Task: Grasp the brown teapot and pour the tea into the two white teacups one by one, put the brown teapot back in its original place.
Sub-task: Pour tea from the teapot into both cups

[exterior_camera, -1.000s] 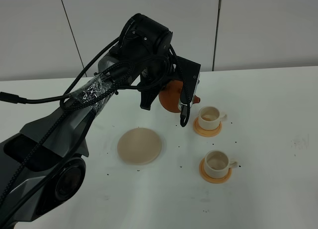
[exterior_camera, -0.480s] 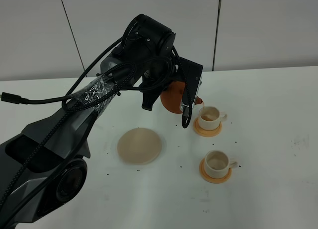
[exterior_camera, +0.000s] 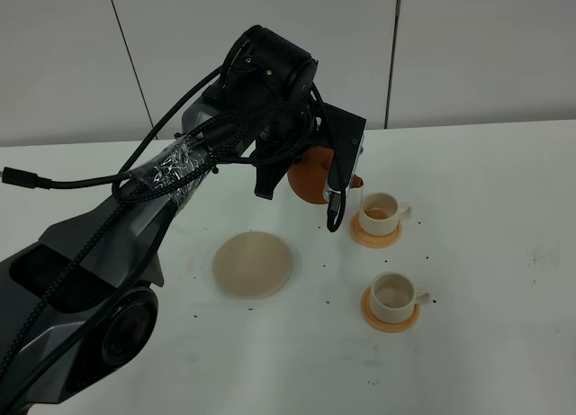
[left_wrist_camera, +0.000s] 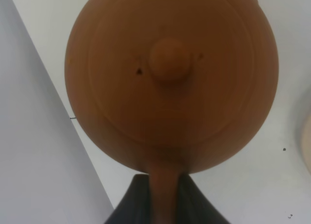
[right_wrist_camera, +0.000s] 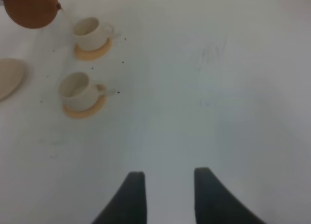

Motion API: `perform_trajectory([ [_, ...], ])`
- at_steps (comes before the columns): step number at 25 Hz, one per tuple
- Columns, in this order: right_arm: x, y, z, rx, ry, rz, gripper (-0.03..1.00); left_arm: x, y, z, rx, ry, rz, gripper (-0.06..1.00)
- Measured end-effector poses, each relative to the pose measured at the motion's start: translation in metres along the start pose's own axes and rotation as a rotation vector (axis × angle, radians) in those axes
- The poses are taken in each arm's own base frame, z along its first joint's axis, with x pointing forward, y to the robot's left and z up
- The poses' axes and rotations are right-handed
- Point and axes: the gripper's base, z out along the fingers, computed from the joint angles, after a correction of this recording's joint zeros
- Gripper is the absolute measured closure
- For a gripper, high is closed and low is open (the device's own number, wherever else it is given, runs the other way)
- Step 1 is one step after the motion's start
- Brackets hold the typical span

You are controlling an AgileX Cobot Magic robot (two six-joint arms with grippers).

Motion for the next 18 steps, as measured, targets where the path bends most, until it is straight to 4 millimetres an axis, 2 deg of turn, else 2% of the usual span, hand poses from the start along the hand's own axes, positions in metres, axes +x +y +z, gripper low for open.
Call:
perform_trajectory([
  [8, 0.0, 0.0, 0.0, 0.0, 0.0, 0.0, 0.73, -0.012, -0.001, -0.005, -0.019, 0.004, 0.031, 0.78],
  [18, 0.0, 0.0, 0.0, 0.0, 0.0, 0.0, 0.73, -0.014, -0.001, -0.006, -0.023, 0.01, 0.024, 0.77],
])
